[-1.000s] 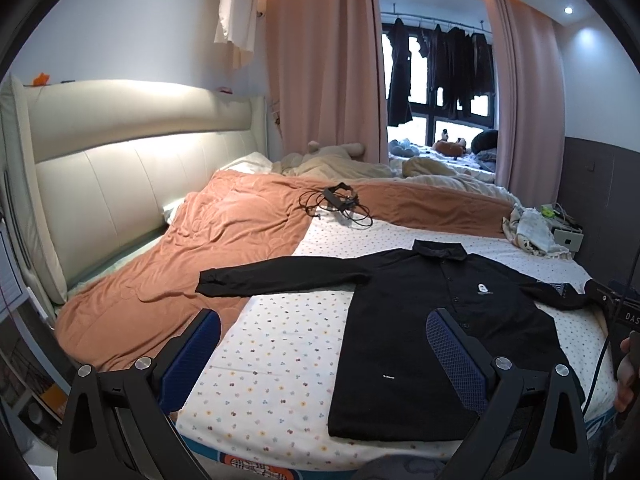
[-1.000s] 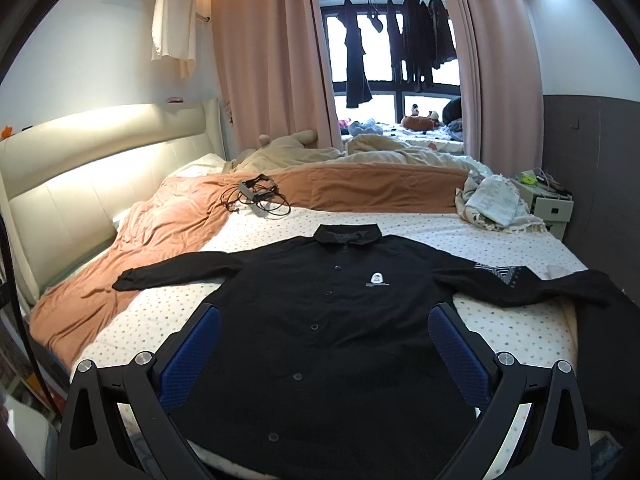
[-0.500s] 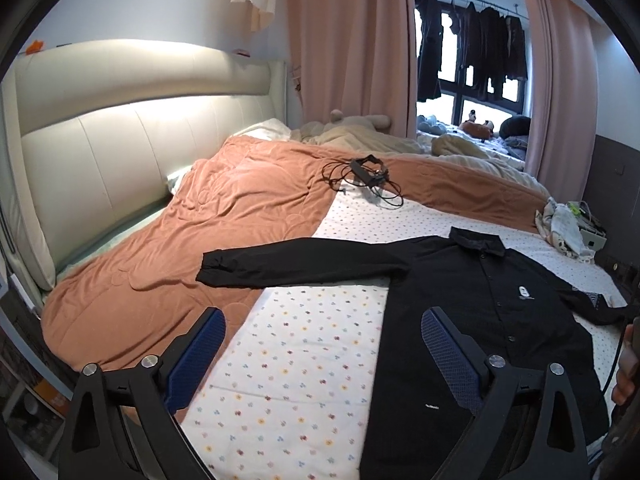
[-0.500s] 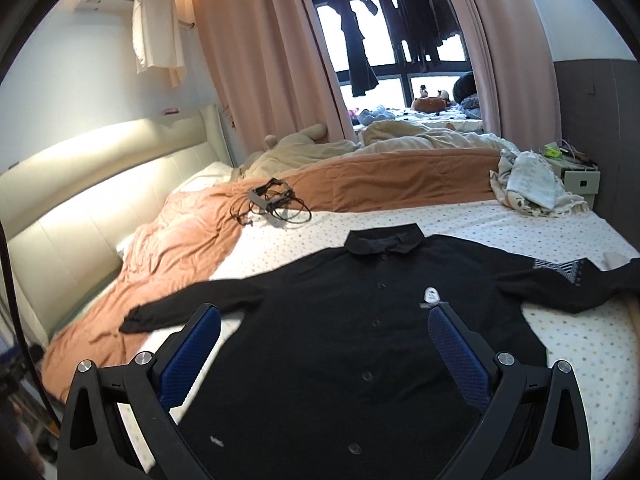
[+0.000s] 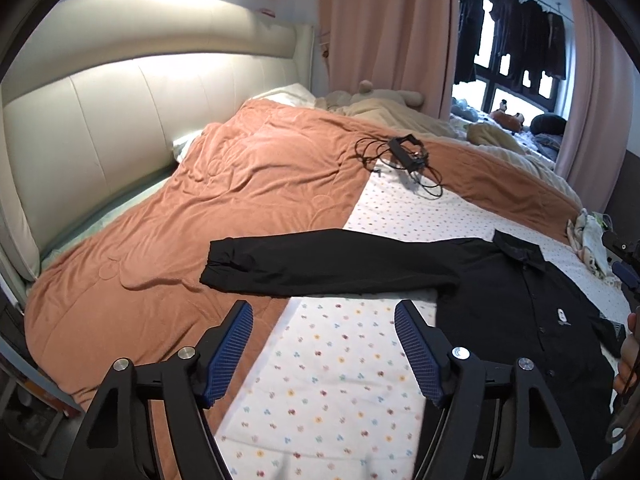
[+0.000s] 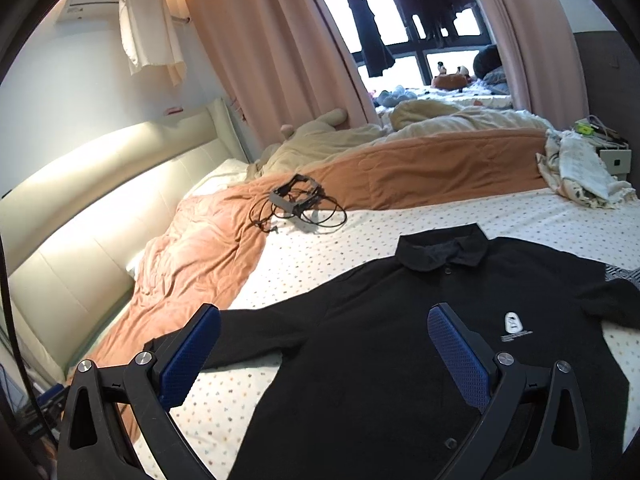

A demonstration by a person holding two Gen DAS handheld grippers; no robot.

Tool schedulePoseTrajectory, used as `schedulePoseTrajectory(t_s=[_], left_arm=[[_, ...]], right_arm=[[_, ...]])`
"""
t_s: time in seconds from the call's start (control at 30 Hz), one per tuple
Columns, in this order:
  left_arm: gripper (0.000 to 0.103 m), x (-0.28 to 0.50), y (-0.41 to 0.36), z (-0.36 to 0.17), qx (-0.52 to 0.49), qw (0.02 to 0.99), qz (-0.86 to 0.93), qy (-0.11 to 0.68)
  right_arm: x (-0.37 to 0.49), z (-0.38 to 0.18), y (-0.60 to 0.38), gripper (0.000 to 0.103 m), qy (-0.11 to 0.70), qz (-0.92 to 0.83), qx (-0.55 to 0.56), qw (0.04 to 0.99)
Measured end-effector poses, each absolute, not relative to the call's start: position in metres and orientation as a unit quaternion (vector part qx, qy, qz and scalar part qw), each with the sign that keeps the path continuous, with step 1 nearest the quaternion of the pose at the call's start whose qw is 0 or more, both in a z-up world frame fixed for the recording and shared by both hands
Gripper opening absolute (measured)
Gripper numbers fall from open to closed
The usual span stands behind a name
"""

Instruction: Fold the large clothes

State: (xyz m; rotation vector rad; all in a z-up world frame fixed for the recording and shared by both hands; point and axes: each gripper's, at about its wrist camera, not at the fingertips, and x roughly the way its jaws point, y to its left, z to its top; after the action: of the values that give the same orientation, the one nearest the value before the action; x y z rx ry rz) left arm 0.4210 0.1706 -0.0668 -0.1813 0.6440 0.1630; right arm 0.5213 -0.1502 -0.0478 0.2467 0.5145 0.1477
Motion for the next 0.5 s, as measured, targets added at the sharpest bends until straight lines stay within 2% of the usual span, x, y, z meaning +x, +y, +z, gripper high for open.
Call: schedulePoseTrajectory(t_s=[0.17, 0.33, 0.47, 0.5], left_arm=[[0.061, 0.461, 0.198, -0.085, -0.120, 0.927, 0.091, 0.344], [0.054, 0.498, 0.223, -0.111, -0.151, 0.910, 0.109, 0.370], [0.054, 0.525, 0.239, -0.135, -0.173, 0.896, 0.119, 0.391], [0.054, 0.531, 0.243, -0.141, -0.179, 0.891, 0.123, 0.398]], right_arm=[[0.563, -0.064, -0.135, 0.103, 0.272, 0.084, 0.125, 0.950], [0.602, -0.094, -0.121, 0.087, 0.310, 0.090, 0.121, 0.939], [0.630, -0.117, -0.116, 0.085, 0.337, 0.088, 0.121, 0.930], [0.637, -0.125, -0.115, 0.081, 0.345, 0.088, 0.123, 0.927]])
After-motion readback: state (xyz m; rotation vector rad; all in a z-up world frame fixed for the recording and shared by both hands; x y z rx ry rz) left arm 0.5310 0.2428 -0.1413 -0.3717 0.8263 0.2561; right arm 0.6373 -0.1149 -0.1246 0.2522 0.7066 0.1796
